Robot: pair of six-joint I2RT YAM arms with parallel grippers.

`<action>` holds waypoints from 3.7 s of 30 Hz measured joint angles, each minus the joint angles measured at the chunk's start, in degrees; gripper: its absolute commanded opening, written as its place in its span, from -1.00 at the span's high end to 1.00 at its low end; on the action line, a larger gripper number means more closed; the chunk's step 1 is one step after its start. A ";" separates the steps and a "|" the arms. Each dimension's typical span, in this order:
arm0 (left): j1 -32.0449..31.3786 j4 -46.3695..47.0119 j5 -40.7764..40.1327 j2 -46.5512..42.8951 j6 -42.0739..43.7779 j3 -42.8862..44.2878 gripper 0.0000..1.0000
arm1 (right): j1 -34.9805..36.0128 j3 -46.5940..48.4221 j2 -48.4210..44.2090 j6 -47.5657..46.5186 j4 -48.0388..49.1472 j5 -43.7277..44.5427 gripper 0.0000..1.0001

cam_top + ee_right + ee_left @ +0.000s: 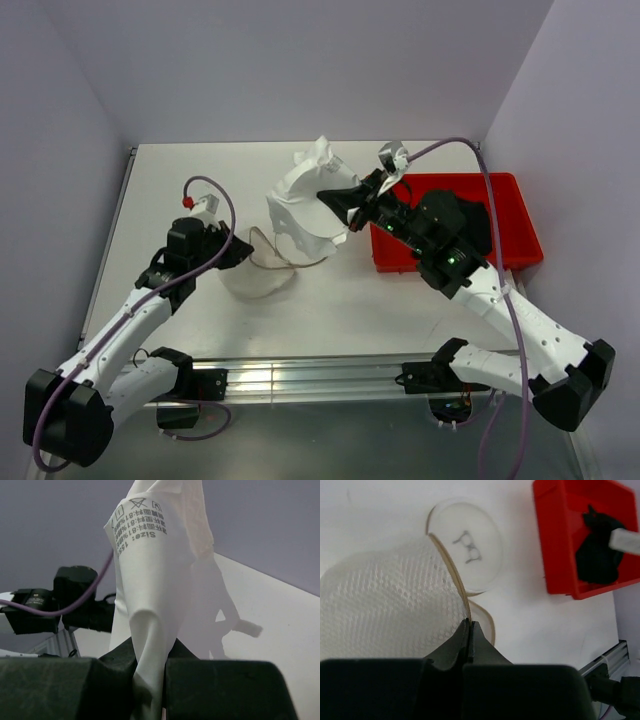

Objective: Place the bra in the laundry bag and zip it closed

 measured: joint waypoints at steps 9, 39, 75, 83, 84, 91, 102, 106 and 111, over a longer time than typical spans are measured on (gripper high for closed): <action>0.04 1.38 -6.10 -4.48 -5.46 -8.17 1.00 | -1.31 1.62 16.06 3.82 9.66 -11.85 1.00; 0.04 4.66 -10.32 -7.32 -7.06 -11.69 1.00 | -0.50 2.91 40.98 10.47 26.32 -18.56 1.00; 0.26 14.32 5.44 -1.53 -5.84 -6.62 1.00 | 9.20 3.80 53.40 10.38 23.06 -19.28 1.00; 0.26 15.17 9.29 -8.35 -7.85 -9.79 0.99 | 8.46 -10.64 51.93 30.21 51.32 -5.84 1.00; 0.26 15.19 9.75 -8.92 -8.31 -9.84 1.00 | 8.44 -12.39 51.08 31.69 52.94 -3.39 1.00; -0.26 17.38 14.45 -11.02 -13.88 -10.86 1.00 | 9.05 -20.11 40.41 35.93 57.61 14.01 1.00; -5.53 25.00 21.97 -10.51 -28.06 -14.69 1.00 | 18.47 -8.57 32.15 23.63 38.32 46.90 1.00; -6.49 28.74 24.04 -10.69 -35.32 -18.14 1.00 | 19.47 -4.17 35.01 22.97 27.30 54.38 1.00; -7.15 31.58 23.91 -10.27 -39.47 -20.46 1.00 | 20.24 2.47 38.29 24.13 14.12 58.18 1.00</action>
